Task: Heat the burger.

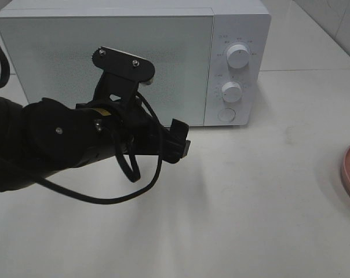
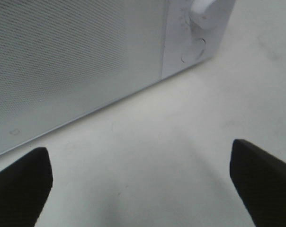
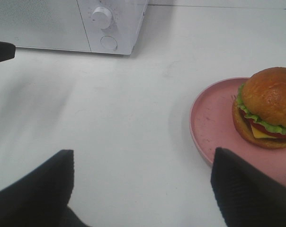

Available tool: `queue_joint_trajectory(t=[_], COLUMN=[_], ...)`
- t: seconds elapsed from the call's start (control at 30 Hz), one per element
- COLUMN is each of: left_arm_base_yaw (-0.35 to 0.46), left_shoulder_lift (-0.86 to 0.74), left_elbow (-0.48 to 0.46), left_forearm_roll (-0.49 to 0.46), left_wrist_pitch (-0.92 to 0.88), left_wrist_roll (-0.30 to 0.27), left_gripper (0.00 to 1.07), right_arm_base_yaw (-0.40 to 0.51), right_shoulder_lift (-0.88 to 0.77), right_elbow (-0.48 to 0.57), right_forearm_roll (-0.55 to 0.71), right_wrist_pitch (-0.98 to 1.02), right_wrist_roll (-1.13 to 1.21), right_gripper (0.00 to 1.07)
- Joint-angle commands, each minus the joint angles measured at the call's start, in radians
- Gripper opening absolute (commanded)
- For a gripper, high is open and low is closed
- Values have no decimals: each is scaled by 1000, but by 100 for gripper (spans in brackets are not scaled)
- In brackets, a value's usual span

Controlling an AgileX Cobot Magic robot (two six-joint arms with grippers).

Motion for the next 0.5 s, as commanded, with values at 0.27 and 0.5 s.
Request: queue_joint_trajectory(t=[0.27, 0.5], left_arm_base_yaw=[43, 194], left_shoulder_lift=[-154, -199], left_elbow=[9, 9], left_forearm_roll=[-6, -5], left_wrist_pitch=[303, 547], left_wrist_roll=[112, 112], left_gripper=[96, 96], right_arm_base_yaw=[-7, -7], right_shoulder_lift=[-28, -28], right_elbow=[-1, -1], right_forearm_roll=[-7, -7], right_wrist_pitch=[-7, -7], right_wrist_roll=[-5, -5], right_gripper=[76, 76])
